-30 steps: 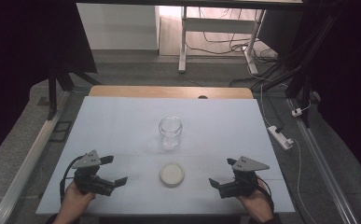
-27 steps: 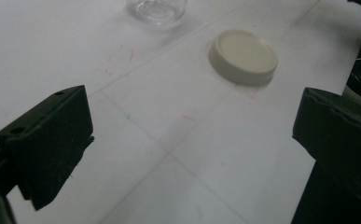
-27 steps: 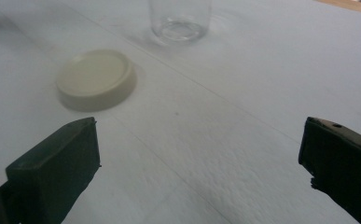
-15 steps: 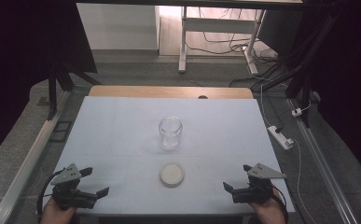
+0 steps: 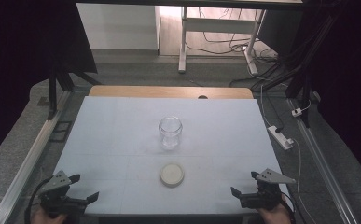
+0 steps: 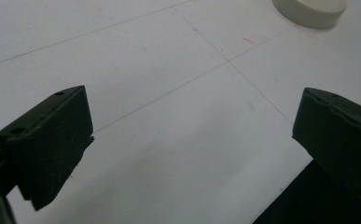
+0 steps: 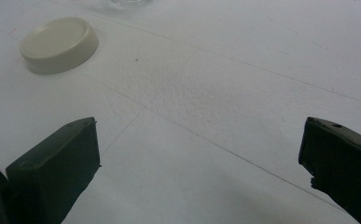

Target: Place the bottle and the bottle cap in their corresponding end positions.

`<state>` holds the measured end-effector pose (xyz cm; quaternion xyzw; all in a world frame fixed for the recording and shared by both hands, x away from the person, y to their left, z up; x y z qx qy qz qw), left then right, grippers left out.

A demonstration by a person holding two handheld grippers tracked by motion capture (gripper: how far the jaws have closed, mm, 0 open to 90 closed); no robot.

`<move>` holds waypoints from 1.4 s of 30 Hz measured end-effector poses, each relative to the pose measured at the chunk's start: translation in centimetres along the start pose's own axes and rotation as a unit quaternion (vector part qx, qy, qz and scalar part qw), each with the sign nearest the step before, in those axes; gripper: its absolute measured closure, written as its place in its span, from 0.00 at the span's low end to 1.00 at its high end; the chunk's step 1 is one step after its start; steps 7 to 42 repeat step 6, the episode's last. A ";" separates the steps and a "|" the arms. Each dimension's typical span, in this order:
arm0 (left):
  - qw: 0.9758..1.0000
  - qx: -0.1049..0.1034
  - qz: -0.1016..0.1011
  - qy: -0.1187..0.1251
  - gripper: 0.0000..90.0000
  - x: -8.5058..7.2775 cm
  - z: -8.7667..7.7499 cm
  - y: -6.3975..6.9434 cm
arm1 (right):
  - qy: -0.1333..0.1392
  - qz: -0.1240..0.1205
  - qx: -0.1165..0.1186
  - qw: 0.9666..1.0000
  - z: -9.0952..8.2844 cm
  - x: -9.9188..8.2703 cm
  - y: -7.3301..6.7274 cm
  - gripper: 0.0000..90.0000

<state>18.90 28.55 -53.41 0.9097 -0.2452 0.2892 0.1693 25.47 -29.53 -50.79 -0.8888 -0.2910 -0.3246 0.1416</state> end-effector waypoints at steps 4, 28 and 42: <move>1.000 -0.002 -0.002 -0.006 0.00 0.0 0.0 -0.1 | 0.000 0.004 -0.001 1.000 -0.2 -0.1 0.1 0.00; 1.000 -0.001 -0.001 -0.008 0.00 0.0 0.1 -0.1 | 0.001 0.004 -0.001 1.000 -0.1 -0.1 0.1 0.00; 1.000 -0.001 -0.001 -0.008 0.00 0.0 0.1 -0.1 | 0.001 0.004 -0.001 1.000 -0.1 -0.1 0.1 0.00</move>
Point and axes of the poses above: each handheld gripper's, and its own axes: z roughly forward along the jaws, x roughly out of its top, y roughly to its right, the point moved 2 cm from there along z, roughly forward along the jaws, and after that the axes turned 12 degrees about -y, right-handed, at the moved point
